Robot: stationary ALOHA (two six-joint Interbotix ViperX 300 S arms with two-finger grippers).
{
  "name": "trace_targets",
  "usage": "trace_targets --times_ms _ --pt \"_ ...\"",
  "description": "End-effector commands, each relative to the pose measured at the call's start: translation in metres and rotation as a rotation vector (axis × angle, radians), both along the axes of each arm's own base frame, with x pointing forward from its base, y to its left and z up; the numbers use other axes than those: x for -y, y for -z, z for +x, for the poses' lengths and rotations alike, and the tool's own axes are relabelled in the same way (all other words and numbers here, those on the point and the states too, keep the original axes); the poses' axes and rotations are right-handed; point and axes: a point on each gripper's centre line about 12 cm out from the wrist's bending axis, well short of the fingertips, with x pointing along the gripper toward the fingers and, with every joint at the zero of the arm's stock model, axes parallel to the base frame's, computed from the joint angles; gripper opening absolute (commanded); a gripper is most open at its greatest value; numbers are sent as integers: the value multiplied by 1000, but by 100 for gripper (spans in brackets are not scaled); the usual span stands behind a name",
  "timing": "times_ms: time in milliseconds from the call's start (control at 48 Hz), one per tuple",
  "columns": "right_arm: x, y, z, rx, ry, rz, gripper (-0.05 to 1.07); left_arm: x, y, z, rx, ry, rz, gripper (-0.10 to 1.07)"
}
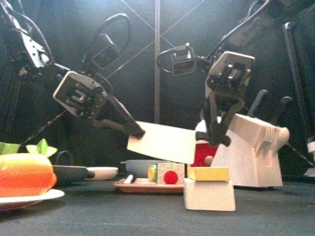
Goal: Place cleaver back in holder
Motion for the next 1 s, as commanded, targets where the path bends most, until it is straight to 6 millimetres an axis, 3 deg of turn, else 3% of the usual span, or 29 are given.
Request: trace_targets --times_ms 0,250,417,667,979 --pt "3 -42 13 130 6 -7 35 2 -24 6 81 12 2 38" --pt "-6 -74 3 140 19 51 34 -2 -53 7 169 -22 -28 41" --pt "-11 -99 -8 170 60 142 34 -13 -69 5 217 -76 -51 56" --pt "-15 -130 -41 136 223 315 34 -39 -84 16 286 -176 -89 83" --pt "-11 -154 -98 52 559 457 34 -77 -81 41 347 -305 -125 85"
